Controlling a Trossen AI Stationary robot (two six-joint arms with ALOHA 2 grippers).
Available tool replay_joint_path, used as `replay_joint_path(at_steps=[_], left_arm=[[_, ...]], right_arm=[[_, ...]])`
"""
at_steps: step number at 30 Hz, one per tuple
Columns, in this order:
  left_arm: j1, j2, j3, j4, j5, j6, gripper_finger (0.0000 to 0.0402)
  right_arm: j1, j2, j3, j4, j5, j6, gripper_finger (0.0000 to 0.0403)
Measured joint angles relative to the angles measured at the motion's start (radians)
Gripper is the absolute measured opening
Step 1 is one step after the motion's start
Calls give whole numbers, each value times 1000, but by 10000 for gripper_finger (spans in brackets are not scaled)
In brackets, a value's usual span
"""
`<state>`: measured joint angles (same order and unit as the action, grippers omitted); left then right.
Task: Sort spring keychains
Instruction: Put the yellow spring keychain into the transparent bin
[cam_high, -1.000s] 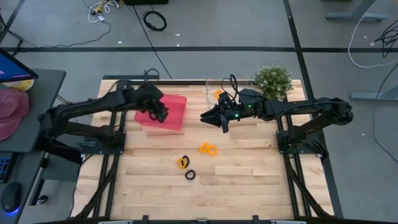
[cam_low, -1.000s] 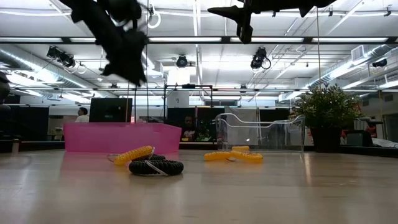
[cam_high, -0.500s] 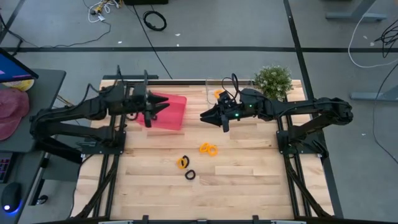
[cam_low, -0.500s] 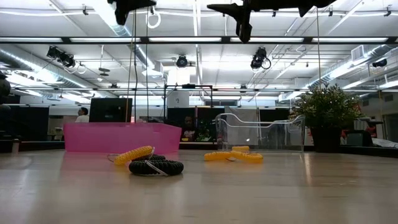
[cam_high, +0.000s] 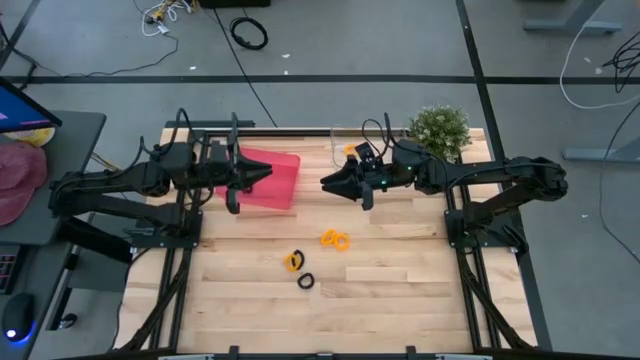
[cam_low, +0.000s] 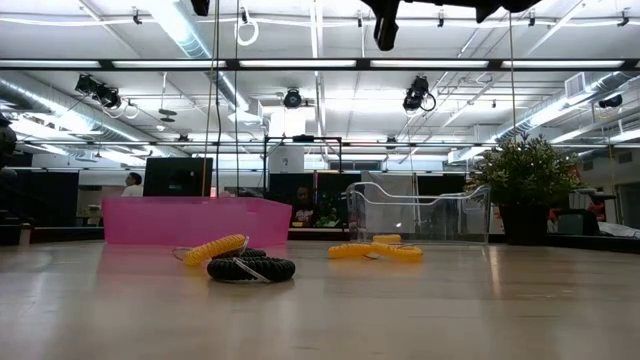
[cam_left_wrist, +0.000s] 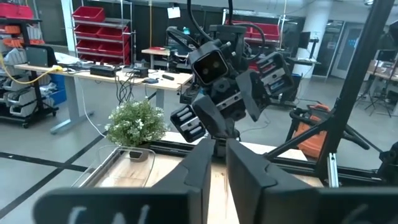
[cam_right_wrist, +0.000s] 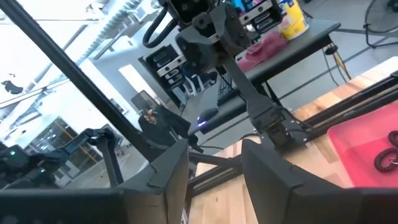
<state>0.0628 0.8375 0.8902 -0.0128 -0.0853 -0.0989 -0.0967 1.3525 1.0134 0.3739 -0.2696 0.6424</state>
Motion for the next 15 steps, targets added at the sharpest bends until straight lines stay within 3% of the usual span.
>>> replay_joint_path(at_steps=[6, 15], left_arm=[[0, 0, 0, -12, 0, -2, 29], [0, 0, 0, -17, 0, -21, 25]], right_arm=[[0, -25, 0, -49, -12, -13, 153], [15, -166, 0, -292, -9, -68, 153]])
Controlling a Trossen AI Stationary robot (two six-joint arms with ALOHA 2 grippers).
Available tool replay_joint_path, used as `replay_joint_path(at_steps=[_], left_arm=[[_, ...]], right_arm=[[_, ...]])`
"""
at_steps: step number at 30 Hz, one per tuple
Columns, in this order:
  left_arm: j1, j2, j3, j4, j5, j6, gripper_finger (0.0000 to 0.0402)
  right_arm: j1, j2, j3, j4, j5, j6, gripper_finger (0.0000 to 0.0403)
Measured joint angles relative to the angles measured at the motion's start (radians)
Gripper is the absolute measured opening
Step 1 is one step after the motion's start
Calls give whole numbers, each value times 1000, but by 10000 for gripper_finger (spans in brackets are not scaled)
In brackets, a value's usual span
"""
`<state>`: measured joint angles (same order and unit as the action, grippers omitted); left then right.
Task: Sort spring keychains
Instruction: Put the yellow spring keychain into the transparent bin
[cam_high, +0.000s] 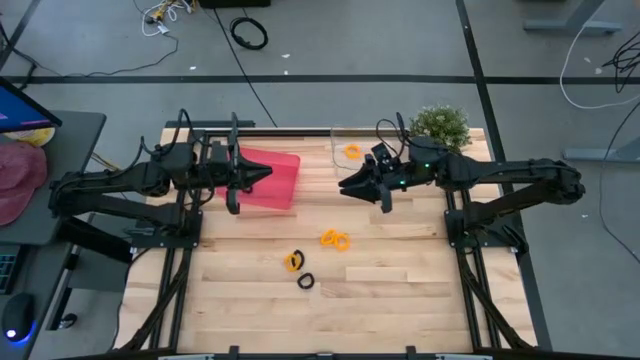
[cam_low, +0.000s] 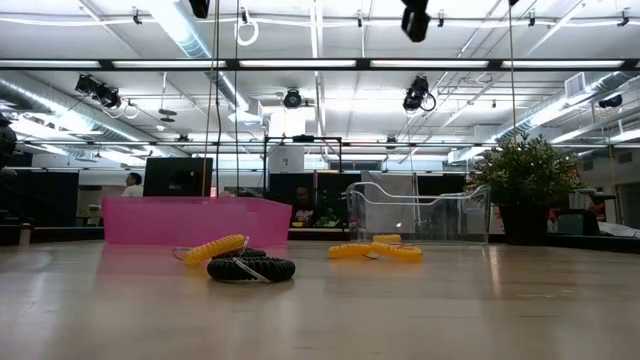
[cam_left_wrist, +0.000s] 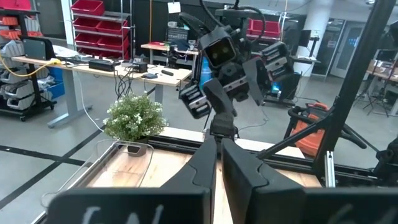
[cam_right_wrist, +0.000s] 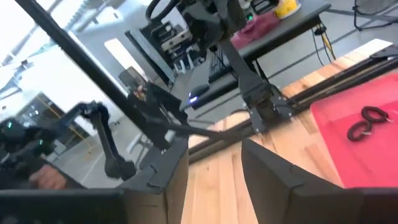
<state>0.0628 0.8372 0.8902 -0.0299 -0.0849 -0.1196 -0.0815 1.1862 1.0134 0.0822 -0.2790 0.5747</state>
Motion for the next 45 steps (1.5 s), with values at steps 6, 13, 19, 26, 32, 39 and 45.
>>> replay_joint_path(at_steps=[6, 13, 19, 26, 32, 39, 45], left_arm=[[0, 0, 0, 0, 0, -1, 25], [0, 0, 0, 0, 3, -7, 25], [0, 0, 0, 0, 3, -7, 25], [0, 0, 0, 0, 3, -8, 25], [0, 0, 0, 0, -7, -8, 25], [0, 0, 0, -1, -8, -8, 25], [0, 0, 0, -12, -8, -8, 25]], right_arm=[[51, -108, 0, -215, 5, -24, 153], [104, -189, 0, -352, 94, -63, 153], [112, -196, 0, -354, 132, -140, 153], [112, -169, 0, -354, 126, -251, 153], [112, -111, 0, -377, 112, -371, 153], [112, 2, 0, -498, 106, -528, 153], [124, 123, 0, -564, 146, -677, 153]])
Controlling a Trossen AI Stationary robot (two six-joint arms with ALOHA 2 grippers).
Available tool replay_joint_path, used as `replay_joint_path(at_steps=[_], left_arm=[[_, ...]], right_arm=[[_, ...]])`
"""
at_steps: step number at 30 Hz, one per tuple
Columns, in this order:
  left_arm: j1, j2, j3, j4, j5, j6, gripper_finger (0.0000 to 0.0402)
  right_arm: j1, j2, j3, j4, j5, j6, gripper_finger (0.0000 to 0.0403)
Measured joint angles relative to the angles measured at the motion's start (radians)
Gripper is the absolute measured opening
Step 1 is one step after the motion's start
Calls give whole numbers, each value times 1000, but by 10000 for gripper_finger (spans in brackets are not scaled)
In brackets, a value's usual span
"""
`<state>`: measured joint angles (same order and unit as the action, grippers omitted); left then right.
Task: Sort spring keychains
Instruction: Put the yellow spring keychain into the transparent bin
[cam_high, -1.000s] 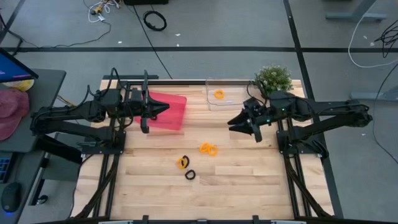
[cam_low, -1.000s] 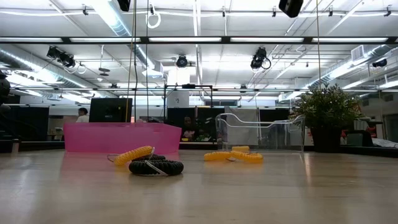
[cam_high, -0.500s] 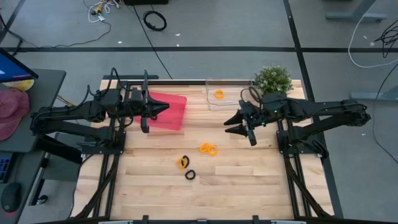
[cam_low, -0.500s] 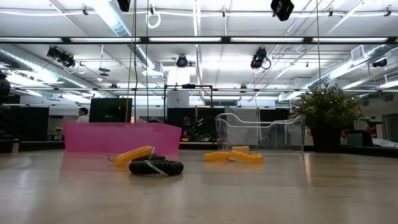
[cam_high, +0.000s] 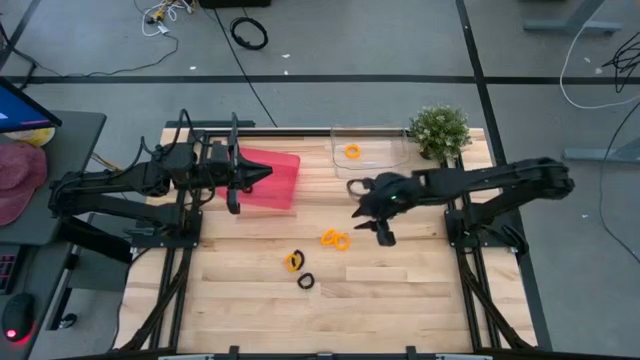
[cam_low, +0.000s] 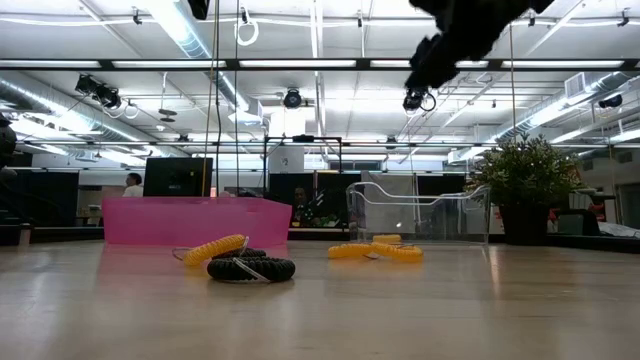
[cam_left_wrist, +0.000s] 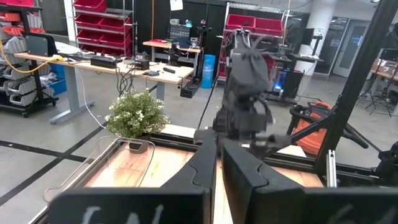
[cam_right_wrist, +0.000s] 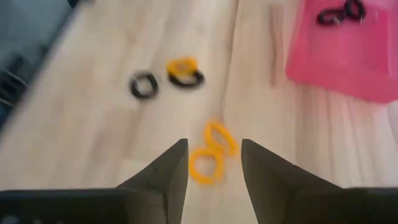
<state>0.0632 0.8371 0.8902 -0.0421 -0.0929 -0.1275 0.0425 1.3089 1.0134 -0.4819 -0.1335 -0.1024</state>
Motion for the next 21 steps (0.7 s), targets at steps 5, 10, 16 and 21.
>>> replay_joint_path(at_steps=[5, 10, 16, 21], left_arm=[[0, 0, 0, -10, 0, 0, 25], [0, 0, 0, -11, 0, 1, 25], [0, 0, 0, -11, 0, 8, 25], [0, 0, 0, -11, 0, 9, 25]], right_arm=[[26, 106, 0, -4, 76, -92, 153], [47, 210, 0, -7, 125, -149, 153], [48, 301, 0, -7, 136, -145, 153], [48, 353, 0, 1, 143, -149, 153]])
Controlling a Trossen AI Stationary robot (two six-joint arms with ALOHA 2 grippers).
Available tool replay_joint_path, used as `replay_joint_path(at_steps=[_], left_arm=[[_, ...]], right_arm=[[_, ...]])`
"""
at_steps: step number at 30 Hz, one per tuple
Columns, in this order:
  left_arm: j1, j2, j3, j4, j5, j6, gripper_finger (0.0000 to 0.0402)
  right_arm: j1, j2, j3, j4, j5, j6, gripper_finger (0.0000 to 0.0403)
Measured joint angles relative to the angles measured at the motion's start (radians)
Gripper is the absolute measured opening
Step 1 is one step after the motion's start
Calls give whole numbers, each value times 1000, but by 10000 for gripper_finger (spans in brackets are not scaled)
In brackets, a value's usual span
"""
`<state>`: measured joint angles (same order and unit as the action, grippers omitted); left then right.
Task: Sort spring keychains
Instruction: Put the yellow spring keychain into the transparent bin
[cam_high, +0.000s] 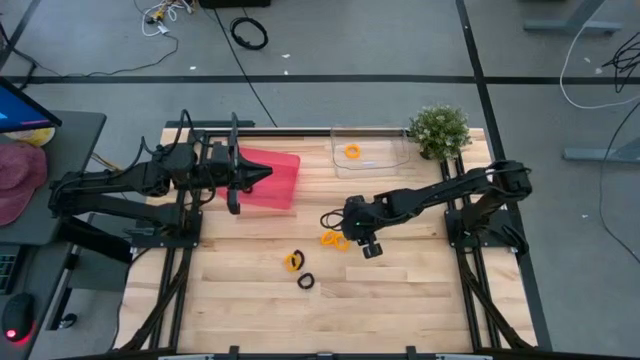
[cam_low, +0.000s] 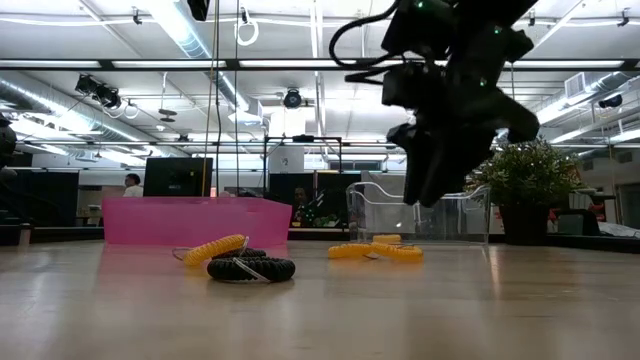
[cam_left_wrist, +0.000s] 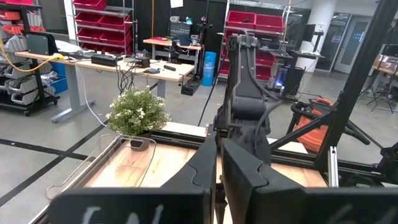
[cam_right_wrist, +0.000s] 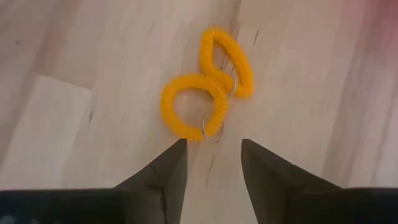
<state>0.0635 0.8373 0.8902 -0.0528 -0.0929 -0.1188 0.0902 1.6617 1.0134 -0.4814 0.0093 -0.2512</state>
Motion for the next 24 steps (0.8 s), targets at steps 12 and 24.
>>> replay_joint_path(at_steps=[12, 24], left_arm=[[0, 0, 0, -5, 0, 1, 25], [0, 0, 0, -5, 0, 3, 25]], right_arm=[[2, 54, 0, 48, 62, -83, 153], [3, 57, 0, 87, 50, -67, 153]])
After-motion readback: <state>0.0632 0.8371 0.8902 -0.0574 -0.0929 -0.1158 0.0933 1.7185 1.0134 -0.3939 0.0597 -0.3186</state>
